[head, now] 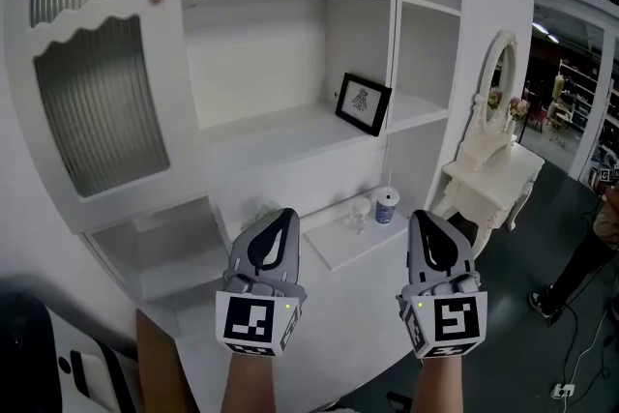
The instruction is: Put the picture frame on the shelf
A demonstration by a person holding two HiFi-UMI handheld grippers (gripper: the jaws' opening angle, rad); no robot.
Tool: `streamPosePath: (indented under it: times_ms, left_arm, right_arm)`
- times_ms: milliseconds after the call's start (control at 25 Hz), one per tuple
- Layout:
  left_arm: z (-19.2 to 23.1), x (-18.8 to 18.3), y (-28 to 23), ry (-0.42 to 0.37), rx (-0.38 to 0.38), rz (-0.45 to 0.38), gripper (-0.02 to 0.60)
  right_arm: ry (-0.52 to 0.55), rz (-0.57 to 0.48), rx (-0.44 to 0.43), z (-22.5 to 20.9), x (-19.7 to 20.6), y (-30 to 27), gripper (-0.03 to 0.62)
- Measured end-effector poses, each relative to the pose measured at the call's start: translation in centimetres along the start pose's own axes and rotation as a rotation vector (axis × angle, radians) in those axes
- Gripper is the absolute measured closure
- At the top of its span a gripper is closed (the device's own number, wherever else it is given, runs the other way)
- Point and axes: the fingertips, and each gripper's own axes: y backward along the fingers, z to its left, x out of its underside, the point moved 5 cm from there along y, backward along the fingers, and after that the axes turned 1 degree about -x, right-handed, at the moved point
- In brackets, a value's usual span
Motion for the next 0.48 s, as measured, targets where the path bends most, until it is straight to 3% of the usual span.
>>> streamPosePath:
  times_ms: [160,480]
  left_arm:
    - [0.0,-0.8,0.7,-0.053,-0.017,-0.030,0.572]
    - [-1.2,-0.9,1.4,-0.092,-0.025,-0.009,0.572]
  right_arm:
    - [0.003,0.010,-0.001,0.6,0.4,0.5,0.585]
    - [-0.013,-0.001,-0.022,1.7,0.6,0.8,0.585]
